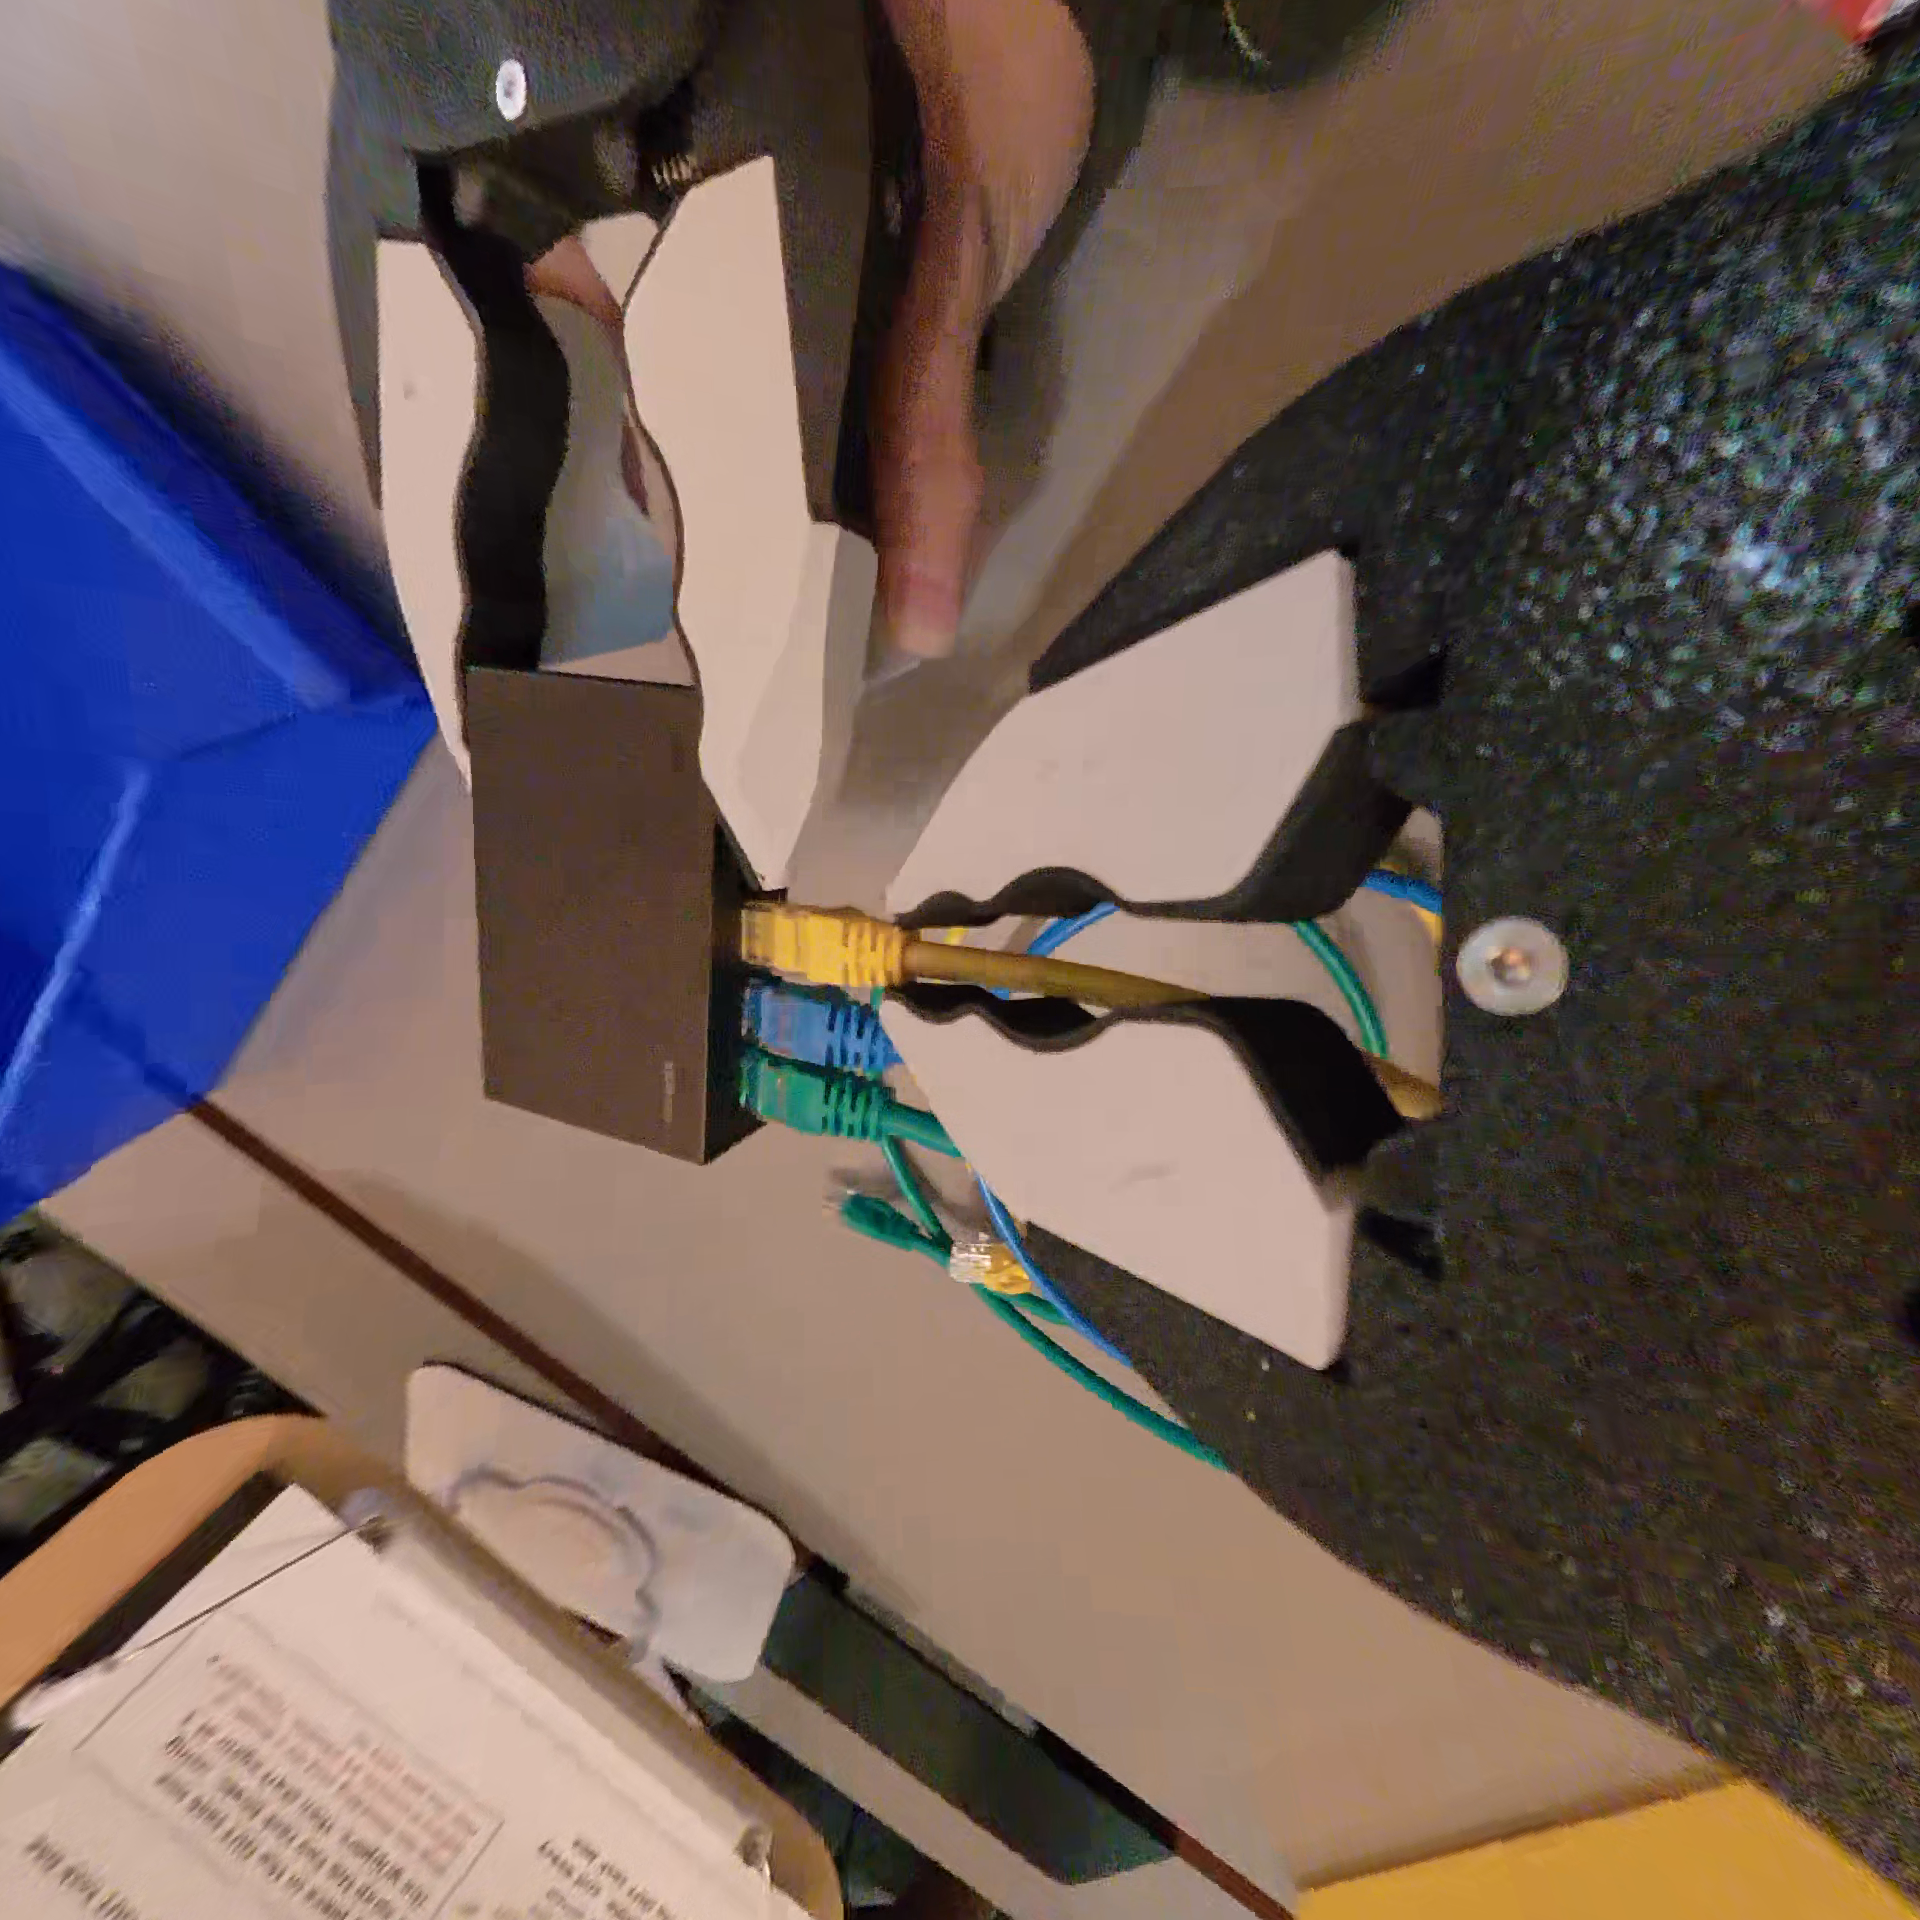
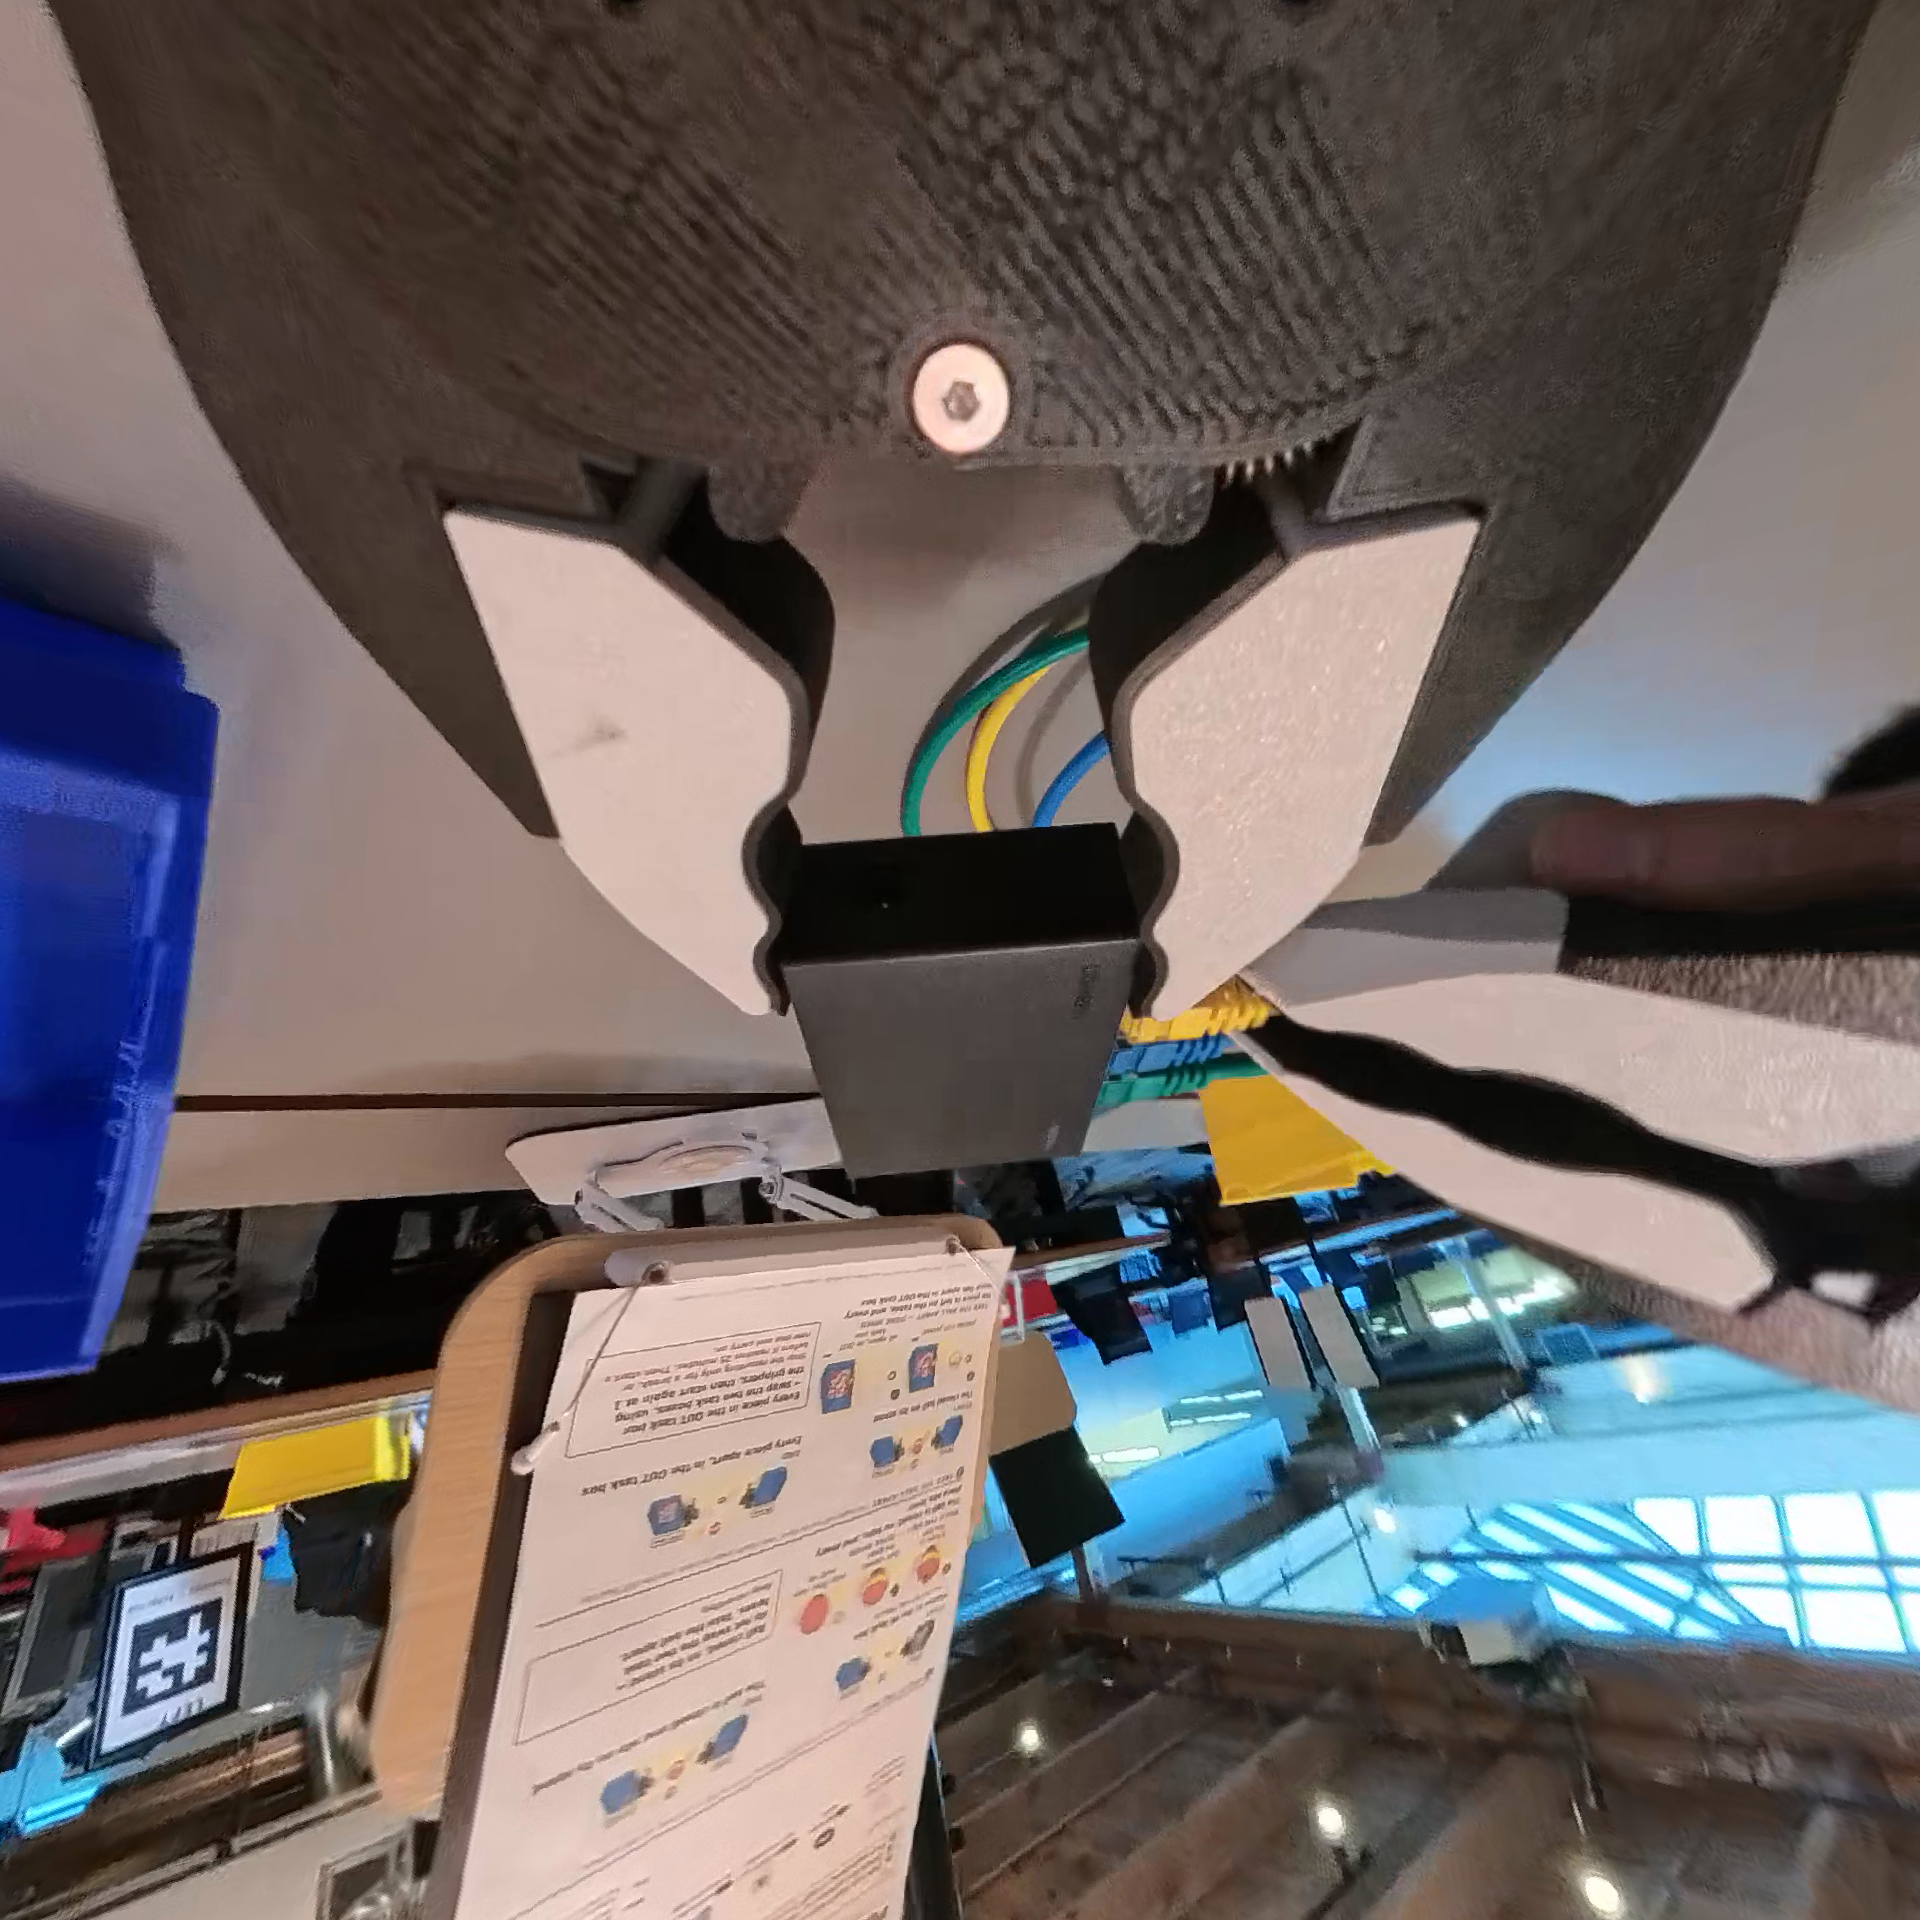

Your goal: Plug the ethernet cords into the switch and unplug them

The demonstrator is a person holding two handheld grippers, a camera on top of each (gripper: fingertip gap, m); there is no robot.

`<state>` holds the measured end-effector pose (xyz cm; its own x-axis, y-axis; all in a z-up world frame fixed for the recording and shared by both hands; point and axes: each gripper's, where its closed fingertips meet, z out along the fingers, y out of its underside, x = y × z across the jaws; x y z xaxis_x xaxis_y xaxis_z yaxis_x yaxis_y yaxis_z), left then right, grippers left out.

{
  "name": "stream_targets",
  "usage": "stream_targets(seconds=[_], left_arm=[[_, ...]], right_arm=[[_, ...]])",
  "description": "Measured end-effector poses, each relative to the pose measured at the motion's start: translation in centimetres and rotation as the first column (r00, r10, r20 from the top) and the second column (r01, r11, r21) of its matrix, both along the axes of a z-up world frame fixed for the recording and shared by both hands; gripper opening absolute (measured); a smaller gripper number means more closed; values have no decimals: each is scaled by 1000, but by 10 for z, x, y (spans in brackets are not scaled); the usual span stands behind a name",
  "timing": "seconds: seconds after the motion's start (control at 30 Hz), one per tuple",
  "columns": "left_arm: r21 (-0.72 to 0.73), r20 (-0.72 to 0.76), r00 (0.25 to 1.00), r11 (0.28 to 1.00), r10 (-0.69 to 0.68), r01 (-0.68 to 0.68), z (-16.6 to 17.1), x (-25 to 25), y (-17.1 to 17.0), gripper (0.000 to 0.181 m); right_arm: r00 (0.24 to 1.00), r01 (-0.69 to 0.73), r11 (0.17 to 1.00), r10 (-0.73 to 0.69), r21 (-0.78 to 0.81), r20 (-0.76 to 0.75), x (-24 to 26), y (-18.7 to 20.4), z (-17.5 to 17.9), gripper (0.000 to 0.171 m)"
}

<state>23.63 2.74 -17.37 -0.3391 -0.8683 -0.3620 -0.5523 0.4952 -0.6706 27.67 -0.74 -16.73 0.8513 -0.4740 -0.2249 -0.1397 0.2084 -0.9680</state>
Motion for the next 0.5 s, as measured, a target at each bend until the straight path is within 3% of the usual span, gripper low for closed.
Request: stream_targets(seconds=[0.1, 0.2, 0.5], left_arm=[[-48, 117, 993, 999, -14, 20, 0, 3, -4, 10], [-126, 144, 990, 992, -13, 31, -2, 2, -5, 10], [-215, 82, 997, 976, -9, 26, -7, -4, -3, 10]], right_arm=[[1000, 17, 1000, -17, 5, -4, 2, -2, 0, 62], [1000, 11, 1000, -11, 7, -6, 2, -2, 0, 62], [1000, -1, 1000, 2, -23, 24, -3, 3, 0, 62]])
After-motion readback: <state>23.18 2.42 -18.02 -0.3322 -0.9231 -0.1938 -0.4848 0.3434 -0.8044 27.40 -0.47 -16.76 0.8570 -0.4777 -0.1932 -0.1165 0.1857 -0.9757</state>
